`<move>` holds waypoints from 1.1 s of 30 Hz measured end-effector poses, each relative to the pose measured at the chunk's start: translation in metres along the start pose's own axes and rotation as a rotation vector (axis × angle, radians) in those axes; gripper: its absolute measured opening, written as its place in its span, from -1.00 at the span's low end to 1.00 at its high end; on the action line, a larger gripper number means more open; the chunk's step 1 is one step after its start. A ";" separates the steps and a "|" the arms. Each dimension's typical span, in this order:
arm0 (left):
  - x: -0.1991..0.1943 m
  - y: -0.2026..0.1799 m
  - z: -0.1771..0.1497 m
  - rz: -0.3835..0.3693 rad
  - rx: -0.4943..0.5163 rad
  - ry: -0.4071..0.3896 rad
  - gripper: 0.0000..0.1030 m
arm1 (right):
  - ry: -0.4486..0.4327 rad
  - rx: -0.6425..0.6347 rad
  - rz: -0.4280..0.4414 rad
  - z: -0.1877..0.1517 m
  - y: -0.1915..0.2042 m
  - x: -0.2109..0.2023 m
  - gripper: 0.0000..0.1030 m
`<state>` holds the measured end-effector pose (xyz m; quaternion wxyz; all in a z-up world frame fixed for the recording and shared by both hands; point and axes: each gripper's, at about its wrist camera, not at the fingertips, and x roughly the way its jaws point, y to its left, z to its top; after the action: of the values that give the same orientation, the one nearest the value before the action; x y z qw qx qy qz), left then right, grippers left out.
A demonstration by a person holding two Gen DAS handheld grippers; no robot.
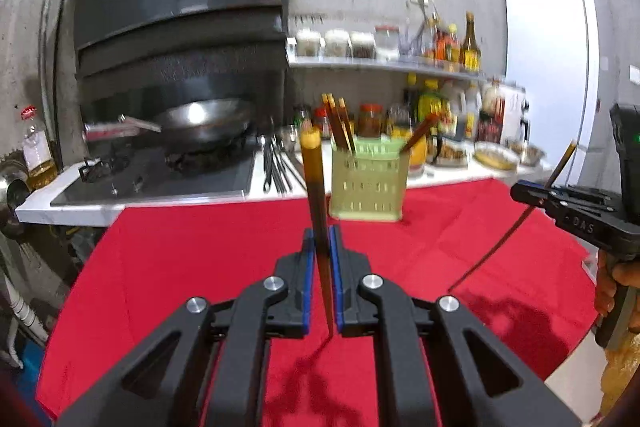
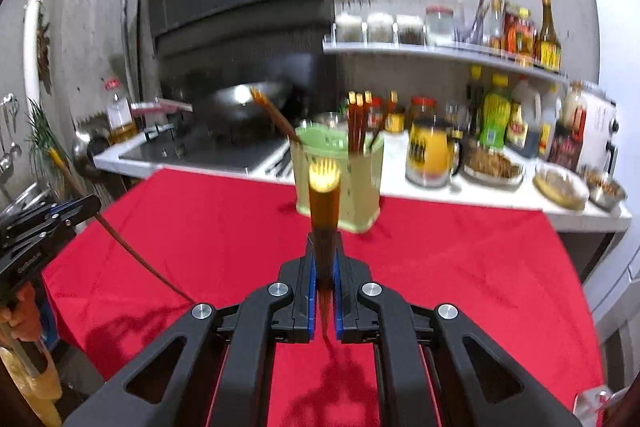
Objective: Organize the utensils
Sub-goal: 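Lift both held chopsticks upright and carry them above the green holder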
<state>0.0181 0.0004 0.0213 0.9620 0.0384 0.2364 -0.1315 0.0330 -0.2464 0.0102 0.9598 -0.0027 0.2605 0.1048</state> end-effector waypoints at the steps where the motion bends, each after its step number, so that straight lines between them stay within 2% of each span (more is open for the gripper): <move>1: 0.003 0.000 -0.003 -0.005 0.000 0.022 -0.87 | 0.009 0.002 -0.001 -0.004 0.001 0.002 -0.88; 3: 0.012 0.000 -0.011 -0.018 -0.007 0.086 -0.87 | 0.022 0.002 -0.005 -0.009 0.001 0.003 -0.88; 6: 0.018 0.000 -0.020 -0.019 -0.008 0.129 -0.87 | 0.032 0.004 -0.005 -0.013 0.001 0.000 -0.88; 11: 0.009 -0.003 -0.020 -0.034 0.000 0.114 -0.88 | 0.035 0.005 -0.010 -0.017 -0.001 -0.004 -0.88; 16: 0.010 0.002 -0.008 -0.036 -0.009 0.078 -0.88 | 0.013 0.015 -0.030 -0.011 -0.009 -0.007 -0.88; 22: 0.028 -0.006 0.035 -0.067 0.000 0.007 -0.87 | -0.049 0.008 -0.081 0.021 -0.025 -0.001 -0.88; 28: 0.051 -0.023 0.101 -0.106 0.029 -0.087 -0.88 | -0.156 -0.003 -0.165 0.083 -0.050 0.012 -0.88; 33: 0.071 -0.036 0.159 -0.123 0.039 -0.146 -0.88 | -0.251 0.029 -0.149 0.138 -0.067 0.021 -0.88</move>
<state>0.1400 -0.0727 0.1285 0.9658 0.0327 0.1649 -0.1975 0.1331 -0.3000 0.1155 0.9899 0.0050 0.1388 0.0289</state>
